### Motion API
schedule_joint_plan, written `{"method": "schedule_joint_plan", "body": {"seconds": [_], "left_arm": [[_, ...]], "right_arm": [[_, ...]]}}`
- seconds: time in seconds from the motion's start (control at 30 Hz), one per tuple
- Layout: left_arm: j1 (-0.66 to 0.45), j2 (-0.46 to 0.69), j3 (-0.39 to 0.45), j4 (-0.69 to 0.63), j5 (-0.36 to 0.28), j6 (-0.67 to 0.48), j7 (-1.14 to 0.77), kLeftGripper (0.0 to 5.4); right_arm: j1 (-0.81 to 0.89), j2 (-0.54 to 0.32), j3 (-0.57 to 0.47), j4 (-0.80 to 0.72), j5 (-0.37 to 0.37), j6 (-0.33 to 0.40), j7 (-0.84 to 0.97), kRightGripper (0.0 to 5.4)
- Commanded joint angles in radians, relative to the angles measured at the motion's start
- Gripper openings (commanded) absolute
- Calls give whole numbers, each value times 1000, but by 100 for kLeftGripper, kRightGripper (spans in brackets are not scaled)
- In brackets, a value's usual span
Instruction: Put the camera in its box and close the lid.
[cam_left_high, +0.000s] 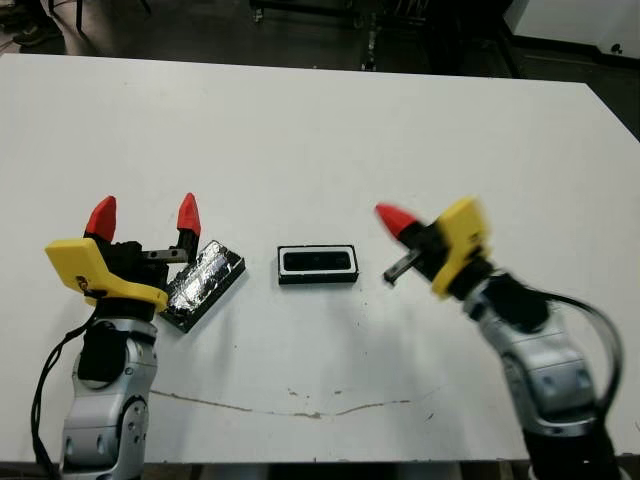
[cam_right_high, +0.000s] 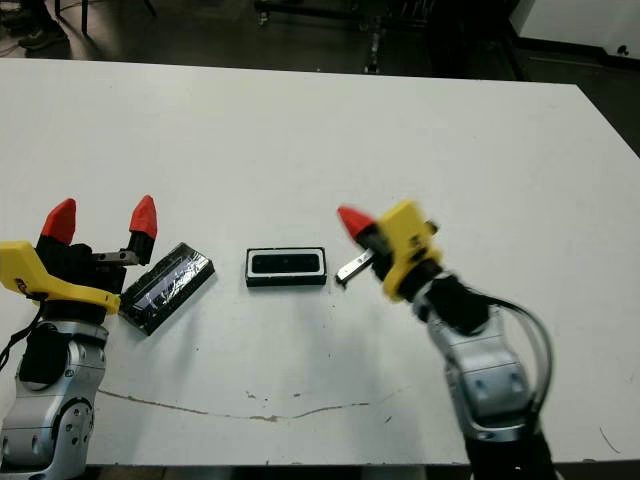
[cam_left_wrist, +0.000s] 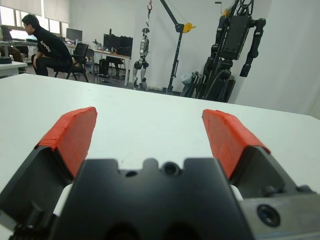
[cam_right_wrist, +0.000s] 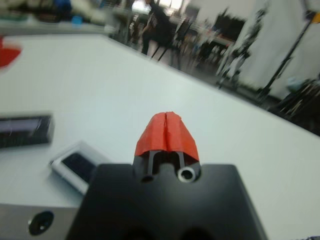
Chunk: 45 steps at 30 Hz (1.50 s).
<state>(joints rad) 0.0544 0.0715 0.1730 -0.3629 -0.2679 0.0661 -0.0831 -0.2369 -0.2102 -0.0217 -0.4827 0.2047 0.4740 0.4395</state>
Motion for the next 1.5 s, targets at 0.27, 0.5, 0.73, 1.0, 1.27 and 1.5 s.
{"method": "schedule_joint_plan", "body": {"seconds": [0.27, 0.5, 0.73, 1.0, 1.27, 1.5], "left_arm": [[-16, 240, 21, -217, 10, 315, -62, 540], [-69, 472, 42, -292, -43, 569, -221, 540], [-176, 617, 81, -248, -246, 831, -389, 540], [-236, 724, -8, -190, -367, 979, -548, 540], [-270, 665, -1, -208, -460, 1130, -466, 540], [-262, 665, -43, -243, -438, 1130, -411, 540]], "right_arm": [[19, -11, -66, -21, 34, 66, -123, 0], [47, 1, -40, -13, 13, 49, -180, 0], [66, 3, -30, -7, 9, 44, -195, 0], [77, 4, -3, -20, -11, 48, -221, 0], [86, 2, 4, -8, -16, 22, -216, 0], [91, 0, 10, -14, -27, 31, -218, 0]]}}
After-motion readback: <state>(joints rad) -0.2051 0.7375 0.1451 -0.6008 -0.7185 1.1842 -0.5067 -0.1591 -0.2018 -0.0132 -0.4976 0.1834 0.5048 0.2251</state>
